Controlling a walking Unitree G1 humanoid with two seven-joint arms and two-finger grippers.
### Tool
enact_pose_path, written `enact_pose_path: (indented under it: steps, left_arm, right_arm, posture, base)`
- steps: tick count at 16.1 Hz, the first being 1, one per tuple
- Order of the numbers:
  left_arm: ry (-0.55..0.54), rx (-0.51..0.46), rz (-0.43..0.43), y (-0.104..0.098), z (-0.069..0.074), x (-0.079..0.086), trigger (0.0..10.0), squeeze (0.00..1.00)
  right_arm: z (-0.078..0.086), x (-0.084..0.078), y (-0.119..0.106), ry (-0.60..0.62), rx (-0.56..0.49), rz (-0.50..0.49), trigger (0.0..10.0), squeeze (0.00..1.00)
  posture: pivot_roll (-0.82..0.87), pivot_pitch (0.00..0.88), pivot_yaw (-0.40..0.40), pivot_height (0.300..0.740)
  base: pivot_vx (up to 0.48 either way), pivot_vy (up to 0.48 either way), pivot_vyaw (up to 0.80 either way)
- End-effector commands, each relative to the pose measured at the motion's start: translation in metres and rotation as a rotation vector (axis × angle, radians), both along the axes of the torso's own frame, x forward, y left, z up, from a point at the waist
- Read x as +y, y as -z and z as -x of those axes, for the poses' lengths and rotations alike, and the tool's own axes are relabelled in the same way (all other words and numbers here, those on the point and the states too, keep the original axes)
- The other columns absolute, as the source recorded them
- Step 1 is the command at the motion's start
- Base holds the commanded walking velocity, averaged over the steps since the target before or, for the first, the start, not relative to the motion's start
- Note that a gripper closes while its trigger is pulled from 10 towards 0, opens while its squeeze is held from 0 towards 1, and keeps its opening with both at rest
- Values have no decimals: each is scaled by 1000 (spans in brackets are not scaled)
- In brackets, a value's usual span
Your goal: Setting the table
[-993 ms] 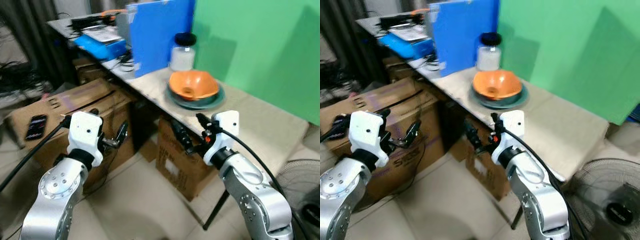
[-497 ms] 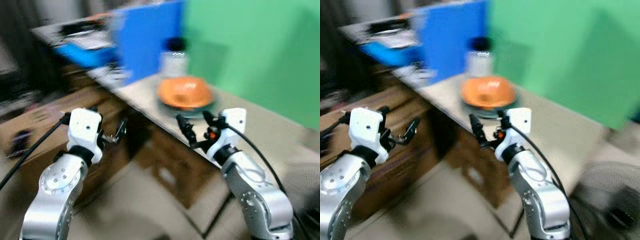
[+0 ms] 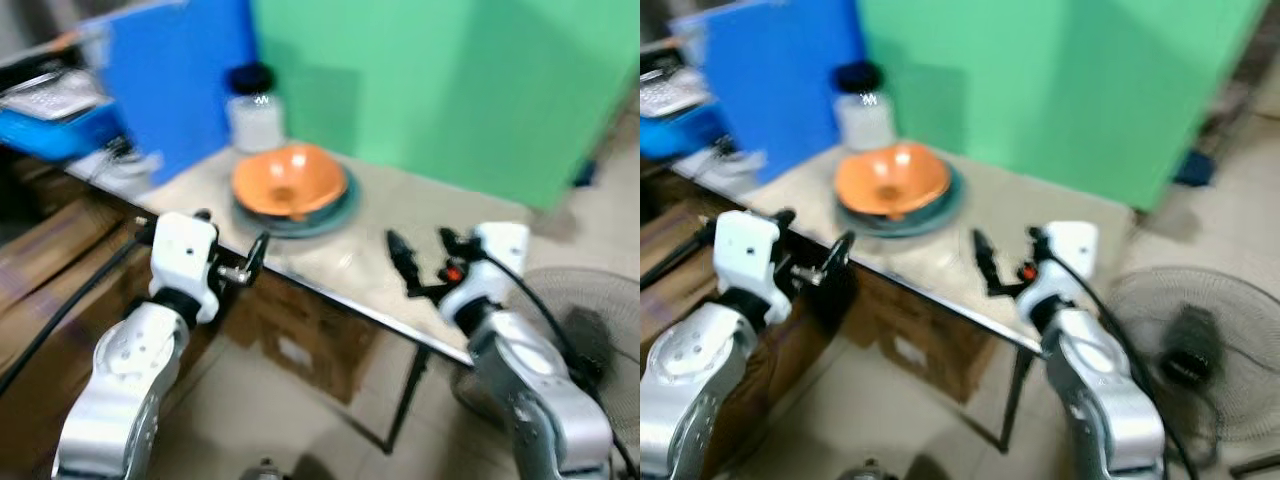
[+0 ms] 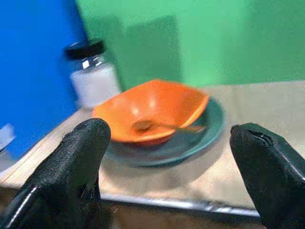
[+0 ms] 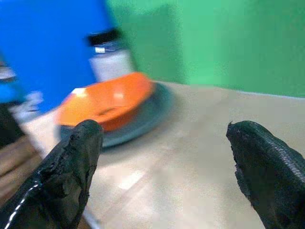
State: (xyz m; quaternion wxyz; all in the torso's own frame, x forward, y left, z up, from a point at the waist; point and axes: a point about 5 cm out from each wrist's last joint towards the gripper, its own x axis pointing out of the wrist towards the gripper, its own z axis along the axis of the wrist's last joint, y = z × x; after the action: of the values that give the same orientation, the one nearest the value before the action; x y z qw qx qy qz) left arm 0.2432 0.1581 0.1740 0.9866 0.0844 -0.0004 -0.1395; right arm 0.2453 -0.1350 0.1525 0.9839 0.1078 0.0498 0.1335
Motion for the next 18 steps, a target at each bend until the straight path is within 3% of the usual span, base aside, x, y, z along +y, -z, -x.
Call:
enact_pose_path:
  steps: [1,14,18]
  left_arm:
    - [-10,4,-7,1,-1,3,10000,0]
    - [15,2,-11,0,-8,3,10000,0]
    - [-23,-2,13,-2,-10,5,10000,0]
  right_arm:
    - [0,3,-6,-9,-17,-1,10000,0]
    - [3,3,-3,42,8,-29,10000,0]
    - [1,3,-4,42,13,-20,10000,0]
  posture:
    - [156,0,48,740]
    - [143,0,68,740]
    - [142,0,63,740]
  base:
    - [0,0,0]
    - [0,442,-413]
    - [0,0,0]
